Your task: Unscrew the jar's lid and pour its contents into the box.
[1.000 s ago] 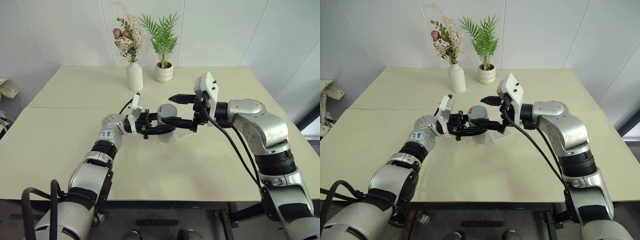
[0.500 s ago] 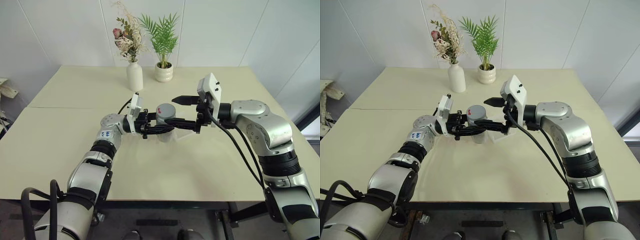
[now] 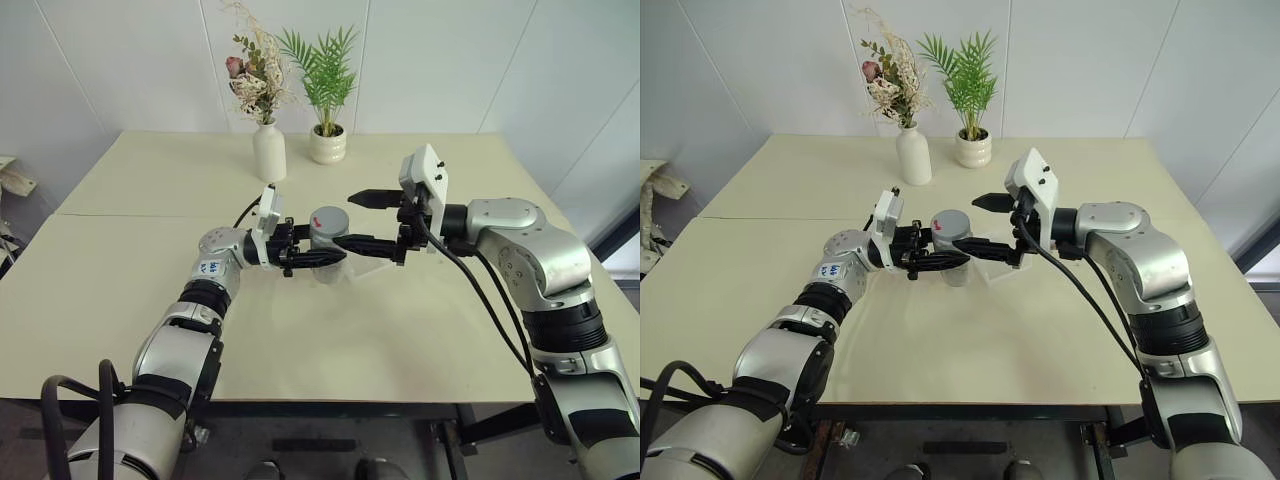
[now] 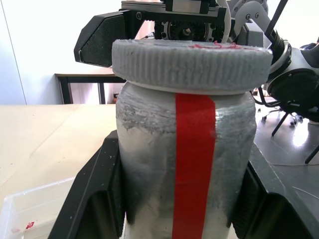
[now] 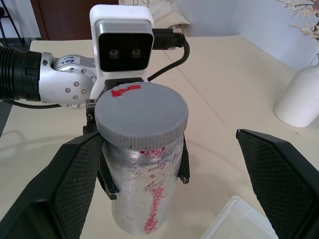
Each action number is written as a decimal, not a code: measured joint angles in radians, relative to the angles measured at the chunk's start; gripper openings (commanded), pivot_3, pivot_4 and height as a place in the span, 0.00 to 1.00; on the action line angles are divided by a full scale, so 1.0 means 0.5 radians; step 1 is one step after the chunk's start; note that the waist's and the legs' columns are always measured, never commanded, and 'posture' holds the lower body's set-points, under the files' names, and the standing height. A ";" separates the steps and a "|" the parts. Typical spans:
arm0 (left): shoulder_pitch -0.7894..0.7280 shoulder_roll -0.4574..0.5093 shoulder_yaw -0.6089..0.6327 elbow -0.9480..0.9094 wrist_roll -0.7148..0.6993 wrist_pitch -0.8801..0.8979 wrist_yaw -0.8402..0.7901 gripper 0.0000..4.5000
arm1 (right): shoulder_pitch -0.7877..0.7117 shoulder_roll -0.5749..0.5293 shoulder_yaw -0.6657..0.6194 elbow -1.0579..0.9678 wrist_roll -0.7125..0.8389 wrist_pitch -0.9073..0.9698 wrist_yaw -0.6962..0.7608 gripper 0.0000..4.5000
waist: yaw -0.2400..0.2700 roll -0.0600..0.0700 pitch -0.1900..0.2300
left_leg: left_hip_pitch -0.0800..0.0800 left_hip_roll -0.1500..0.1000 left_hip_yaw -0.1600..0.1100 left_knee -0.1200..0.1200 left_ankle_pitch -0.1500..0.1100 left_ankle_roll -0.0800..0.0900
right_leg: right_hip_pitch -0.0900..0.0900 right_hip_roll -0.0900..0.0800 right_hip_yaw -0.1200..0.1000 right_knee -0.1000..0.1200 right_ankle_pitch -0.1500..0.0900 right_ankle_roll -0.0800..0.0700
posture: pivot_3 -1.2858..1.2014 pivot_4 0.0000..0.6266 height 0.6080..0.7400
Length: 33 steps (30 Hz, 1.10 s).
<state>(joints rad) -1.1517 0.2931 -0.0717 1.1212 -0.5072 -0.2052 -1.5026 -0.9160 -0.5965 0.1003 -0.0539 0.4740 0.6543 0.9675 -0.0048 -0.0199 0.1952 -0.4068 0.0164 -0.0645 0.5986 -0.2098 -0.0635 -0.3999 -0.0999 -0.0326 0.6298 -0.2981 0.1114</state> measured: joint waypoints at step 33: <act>0.000 0.001 -0.008 -0.008 0.000 -0.003 0.000 0.48 | 0.131 -0.299 -0.168 -0.048 -0.094 0.021 -0.035 0.99 | 0.001 0.000 0.001 | 0.000 0.000 0.002 0.000 0.000 0.000 | 0.000 0.000 0.003 -0.002 0.000 0.000 | 0.52 0.24 1.00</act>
<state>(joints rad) -1.1518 0.2935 -0.0755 1.1171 -0.5073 -0.2066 -1.5027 -0.8508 -0.7460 0.0164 -0.0777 0.4272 0.6646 0.9500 -0.0042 -0.0200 0.1956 -0.4067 0.0164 -0.0633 0.5986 -0.2099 -0.0633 -0.4000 -0.0999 -0.0313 0.6289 -0.2980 0.1115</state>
